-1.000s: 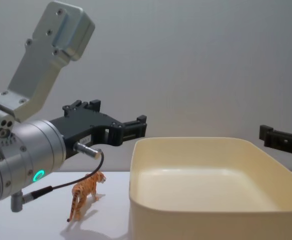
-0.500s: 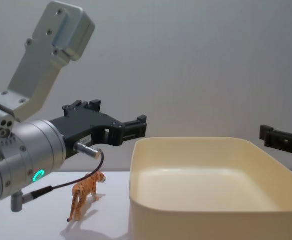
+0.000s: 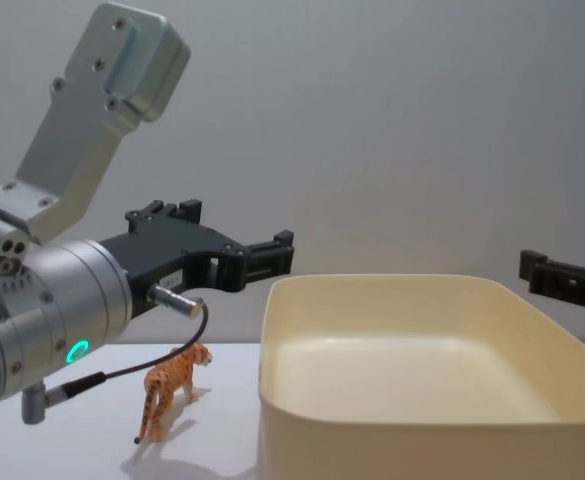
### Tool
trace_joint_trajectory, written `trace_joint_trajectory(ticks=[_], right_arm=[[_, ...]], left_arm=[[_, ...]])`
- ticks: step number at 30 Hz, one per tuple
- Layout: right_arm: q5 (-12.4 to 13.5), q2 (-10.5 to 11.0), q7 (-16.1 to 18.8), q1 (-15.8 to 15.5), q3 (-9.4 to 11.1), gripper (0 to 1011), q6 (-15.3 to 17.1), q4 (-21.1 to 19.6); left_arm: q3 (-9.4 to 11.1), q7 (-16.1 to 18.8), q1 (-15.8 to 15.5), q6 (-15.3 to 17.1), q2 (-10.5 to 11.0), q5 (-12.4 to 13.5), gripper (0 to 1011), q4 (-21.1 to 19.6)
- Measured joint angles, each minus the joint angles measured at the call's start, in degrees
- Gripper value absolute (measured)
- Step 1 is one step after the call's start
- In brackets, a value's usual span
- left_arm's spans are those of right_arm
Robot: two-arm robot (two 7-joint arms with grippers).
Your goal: Pick up the toy alternately with two hands and place it into the central storage box.
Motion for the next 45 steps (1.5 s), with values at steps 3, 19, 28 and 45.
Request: trace_joint_trajectory(ticks=[3,19,28,45], right_arm=[[0.0,0.0,0.0,0.0,0.0,1001,0.0,0.0],[-0.2,0.0,0.6,0.3,0.1,1001,-0.2,0.4],[-0.4,1.1,2.0,0.7,1.1,1001,-1.0,1.3],[1.7,5.4,-1.0,-5.2,4.1,1001,-1.5,-2.3]], left_arm=[[0.0,0.0,0.0,0.0,0.0,0.0,1001,0.0],[0.0,0.0,0.0,0.0,0.0,0.0,1002,0.0],[0.0,0.0,0.0,0.0,0.0,0.0,1001,0.0],[0.0,0.0,0.0,0.0,0.0,0.0,1001,0.0]])
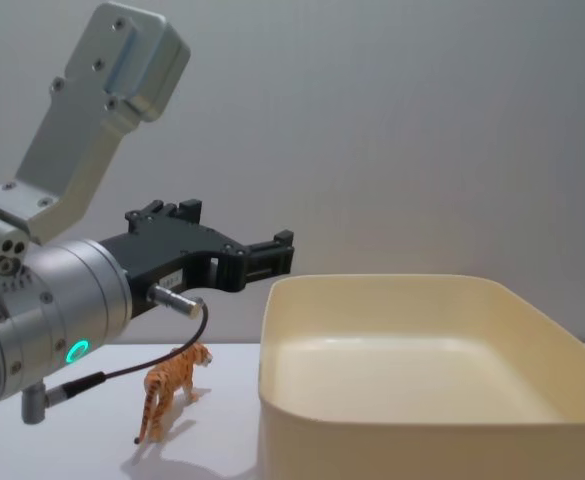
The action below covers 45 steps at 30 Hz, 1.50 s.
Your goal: Pick up the toy alternately with two hands and place it into the central storage box.
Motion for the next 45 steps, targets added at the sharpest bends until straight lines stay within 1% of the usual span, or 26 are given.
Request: trace_joint_trajectory(ticks=[3,10,15,21,27,34,38,45], right_arm=[[0.1,0.8,-1.2,-1.5,0.7,1001,0.0,-0.6],[0.1,2.1,-3.6,-3.5,1.9,1001,-0.1,-0.7],[0.1,2.5,-4.5,-4.2,2.6,1001,0.3,0.1],[0.3,2.4,-4.6,-4.1,2.8,1001,1.3,1.4],[0.3,1.5,-3.2,-3.0,2.4,1001,2.9,3.4],[-0.3,-0.4,-1.4,-0.4,1.3,1001,5.0,7.0],[-0.6,-1.1,-1.3,0.5,1.0,1001,5.6,8.2],[-2.0,-2.7,-1.8,2.7,0.3,1001,6.1,11.5]], left_arm=[[0.0,0.0,0.0,0.0,0.0,0.0,1001,0.0],[0.0,0.0,0.0,0.0,0.0,0.0,1001,0.0],[0.0,0.0,0.0,0.0,0.0,0.0,1001,0.0],[0.0,0.0,0.0,0.0,0.0,0.0,1001,0.0],[0.0,0.0,0.0,0.0,0.0,0.0,1001,0.0],[0.0,0.0,0.0,0.0,0.0,0.0,1001,0.0],[0.0,0.0,0.0,0.0,0.0,0.0,1001,0.0],[0.0,0.0,0.0,0.0,0.0,0.0,1001,0.0]])
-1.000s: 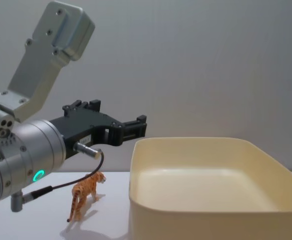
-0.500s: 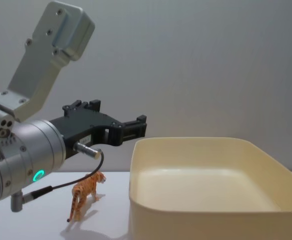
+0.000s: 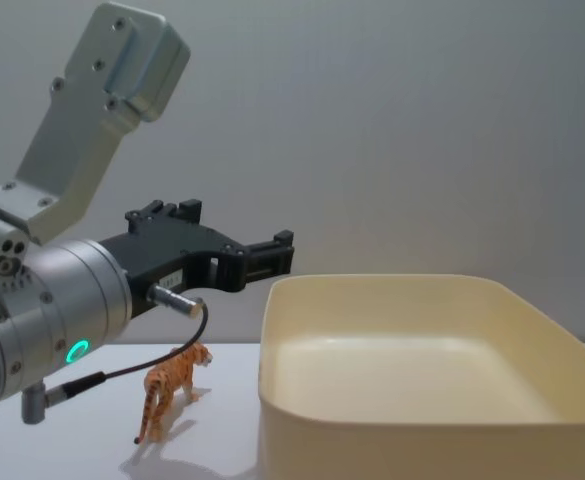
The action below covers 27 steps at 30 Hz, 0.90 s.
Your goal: Pick up the toy alternately with two hands and place it into the central storage box.
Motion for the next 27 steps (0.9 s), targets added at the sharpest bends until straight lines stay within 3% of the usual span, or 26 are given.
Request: trace_joint_trajectory(ticks=[7,21,27], right_arm=[[-0.8,-0.8,-0.4,1.0,-0.3,884,0.0,1.6],[-1.6,-1.6,-0.8,2.1,-0.6,430,0.0,3.2],[-1.6,-1.7,-0.8,2.2,-0.6,352,-0.1,3.3]], left_arm=[[0.0,0.0,0.0,0.0,0.0,0.0,1001,0.0],[0.0,0.0,0.0,0.0,0.0,0.0,1001,0.0],[0.0,0.0,0.0,0.0,0.0,0.0,1001,0.0]])
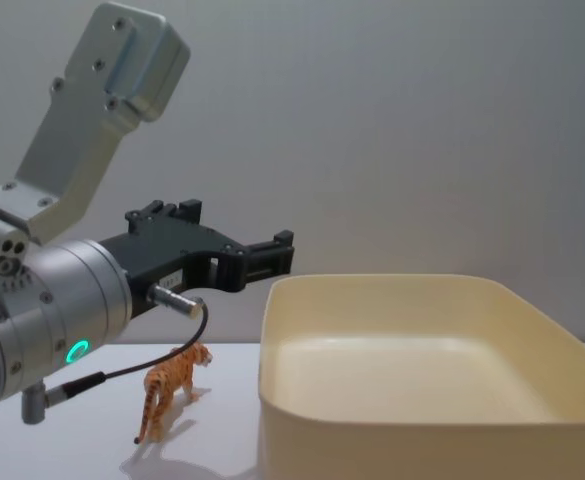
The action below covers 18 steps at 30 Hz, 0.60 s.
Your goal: Pick up the toy alternately with two hands and place it into the central storage box.
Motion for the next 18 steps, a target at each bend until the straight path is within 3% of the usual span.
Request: trace_joint_trajectory(ticks=[18], right_arm=[[1.6,-1.0,-2.2,0.6,0.6,345,-3.3,-4.2]], left_arm=[[0.0,0.0,0.0,0.0,0.0,0.0,1002,0.0]])
